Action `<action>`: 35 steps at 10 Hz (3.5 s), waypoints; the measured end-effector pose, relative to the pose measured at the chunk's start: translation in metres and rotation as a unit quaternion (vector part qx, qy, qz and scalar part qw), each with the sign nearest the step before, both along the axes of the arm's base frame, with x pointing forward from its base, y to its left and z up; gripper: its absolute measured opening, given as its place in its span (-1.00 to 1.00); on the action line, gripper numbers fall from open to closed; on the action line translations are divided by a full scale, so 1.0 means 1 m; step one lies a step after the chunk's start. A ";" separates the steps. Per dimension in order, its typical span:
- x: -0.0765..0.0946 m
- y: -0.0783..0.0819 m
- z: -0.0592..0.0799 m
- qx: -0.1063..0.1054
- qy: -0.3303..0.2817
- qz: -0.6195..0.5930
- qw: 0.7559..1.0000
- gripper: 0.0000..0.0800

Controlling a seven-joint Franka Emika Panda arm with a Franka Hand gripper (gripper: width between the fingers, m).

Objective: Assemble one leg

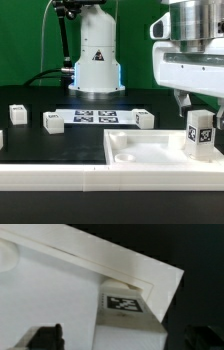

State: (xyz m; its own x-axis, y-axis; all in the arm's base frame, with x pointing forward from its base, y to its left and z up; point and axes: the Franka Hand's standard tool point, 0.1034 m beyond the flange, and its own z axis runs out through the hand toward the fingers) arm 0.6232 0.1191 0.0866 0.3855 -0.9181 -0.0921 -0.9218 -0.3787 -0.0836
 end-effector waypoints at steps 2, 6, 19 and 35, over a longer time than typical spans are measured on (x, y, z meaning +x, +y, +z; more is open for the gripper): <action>-0.001 0.002 0.000 0.001 0.000 0.028 1.000 0.59; -0.001 0.005 0.000 -0.022 -0.021 0.251 0.967 0.62; -0.002 -0.001 -0.005 -0.035 -0.043 0.534 0.844 -0.19; -0.003 0.005 -0.008 0.003 -0.010 -0.078 0.997 -0.24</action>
Offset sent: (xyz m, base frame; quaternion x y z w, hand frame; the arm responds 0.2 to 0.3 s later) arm 0.0053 0.0000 0.0042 -0.0324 0.0328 -0.3611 0.9314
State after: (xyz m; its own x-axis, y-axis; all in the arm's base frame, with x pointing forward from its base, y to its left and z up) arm 0.6203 0.1239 0.0790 0.2392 -0.9666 -0.0918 -0.9677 -0.2295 -0.1046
